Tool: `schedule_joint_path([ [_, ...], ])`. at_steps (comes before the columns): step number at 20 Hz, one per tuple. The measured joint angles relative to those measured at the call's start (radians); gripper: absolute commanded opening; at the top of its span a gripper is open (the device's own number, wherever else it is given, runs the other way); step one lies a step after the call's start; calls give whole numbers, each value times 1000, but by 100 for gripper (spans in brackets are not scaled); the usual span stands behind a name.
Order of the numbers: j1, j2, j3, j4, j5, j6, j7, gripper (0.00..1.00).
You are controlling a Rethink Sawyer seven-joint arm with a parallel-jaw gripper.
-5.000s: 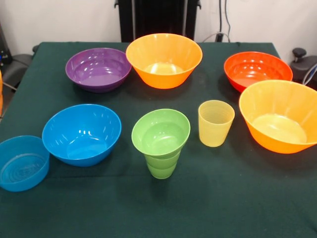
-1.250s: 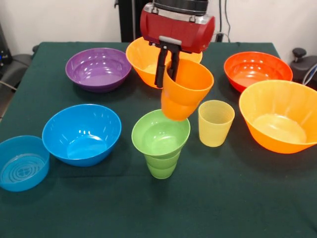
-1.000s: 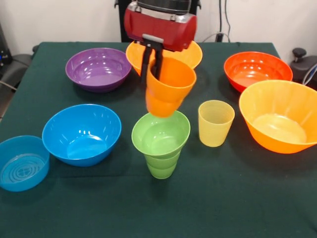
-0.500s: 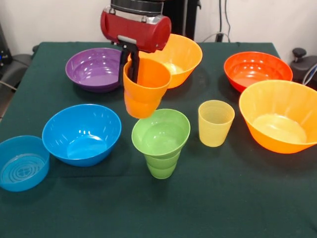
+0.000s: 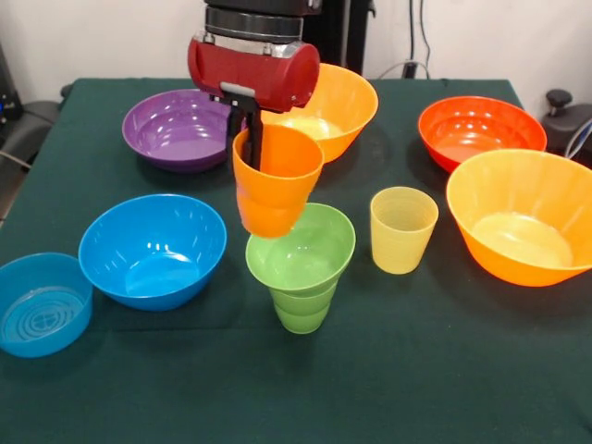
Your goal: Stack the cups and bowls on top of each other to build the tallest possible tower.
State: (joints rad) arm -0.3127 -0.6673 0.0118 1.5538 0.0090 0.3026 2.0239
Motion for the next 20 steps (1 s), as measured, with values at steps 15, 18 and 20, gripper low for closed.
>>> schedule_joint_path([
  [15, 0, 1, 57, 55, -2, -62, 0, 0],
  [18, -1, 2, 58, 70, -2, -89, 0, 0],
  [20, -2, 2, 59, 75, -2, -97, 0, 0],
])
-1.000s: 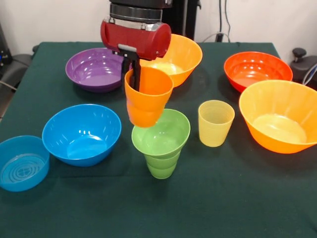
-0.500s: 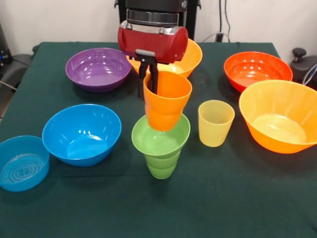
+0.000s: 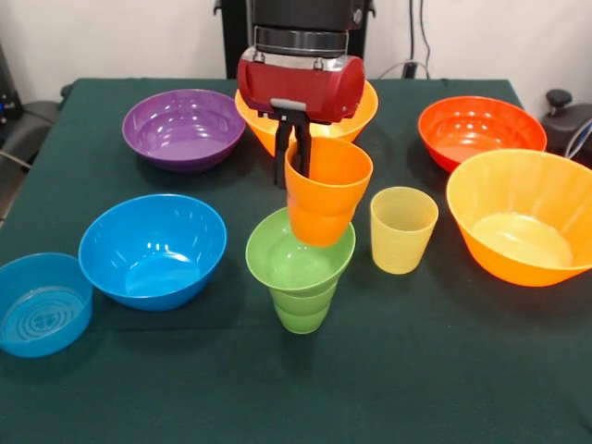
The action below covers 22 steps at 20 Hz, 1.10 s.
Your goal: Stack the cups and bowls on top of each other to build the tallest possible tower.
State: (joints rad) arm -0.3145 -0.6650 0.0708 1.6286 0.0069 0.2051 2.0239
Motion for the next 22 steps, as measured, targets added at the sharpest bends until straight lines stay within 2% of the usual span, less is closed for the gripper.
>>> schedule_joint_path([
  [22, -25, 61, 6, 7, 0, -91, 0, 0],
])
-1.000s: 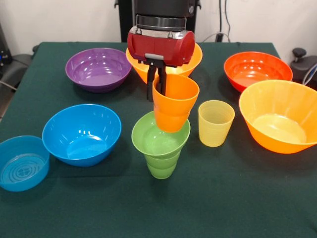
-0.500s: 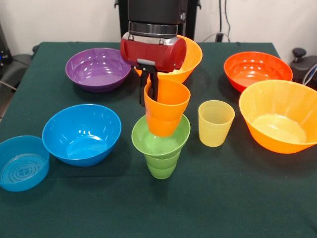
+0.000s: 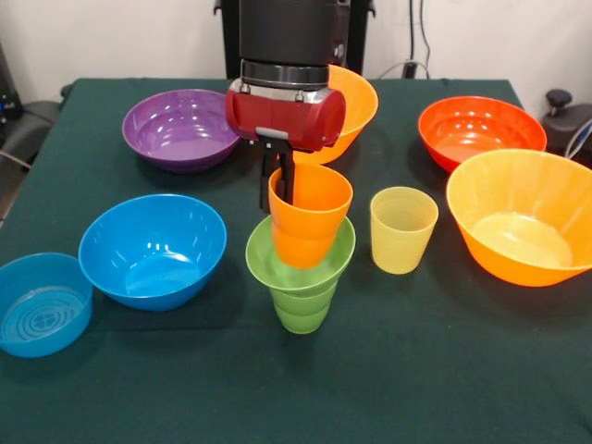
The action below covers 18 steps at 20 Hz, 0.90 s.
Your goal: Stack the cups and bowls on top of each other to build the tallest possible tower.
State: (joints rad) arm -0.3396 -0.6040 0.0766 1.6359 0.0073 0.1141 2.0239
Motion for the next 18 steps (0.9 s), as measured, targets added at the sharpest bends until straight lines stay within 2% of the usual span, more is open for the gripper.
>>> schedule_joint_path([
  [18, 14, 39, 0, 0, 0, -29, 0, 0],
])
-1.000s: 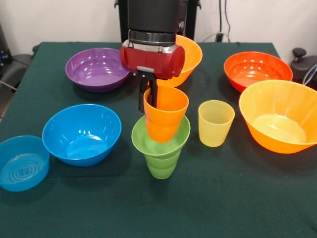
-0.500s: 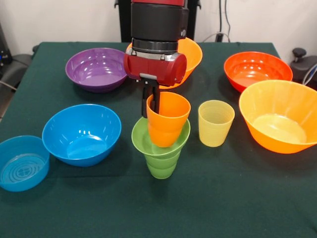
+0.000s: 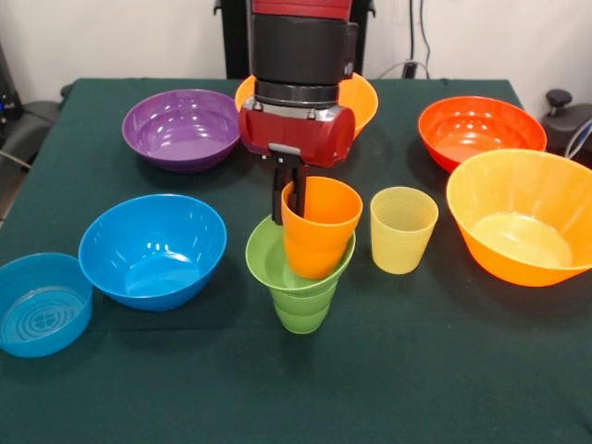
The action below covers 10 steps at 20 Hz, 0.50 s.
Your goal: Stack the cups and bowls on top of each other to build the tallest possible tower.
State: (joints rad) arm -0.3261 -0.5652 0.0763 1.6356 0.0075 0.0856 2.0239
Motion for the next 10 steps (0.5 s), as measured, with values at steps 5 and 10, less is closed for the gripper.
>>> schedule_joint_path([
  [5, 3, 16, 0, 0, 0, 0, 0, 0],
  [10, 3, 27, 0, 0, 0, -1, 0, 0],
])
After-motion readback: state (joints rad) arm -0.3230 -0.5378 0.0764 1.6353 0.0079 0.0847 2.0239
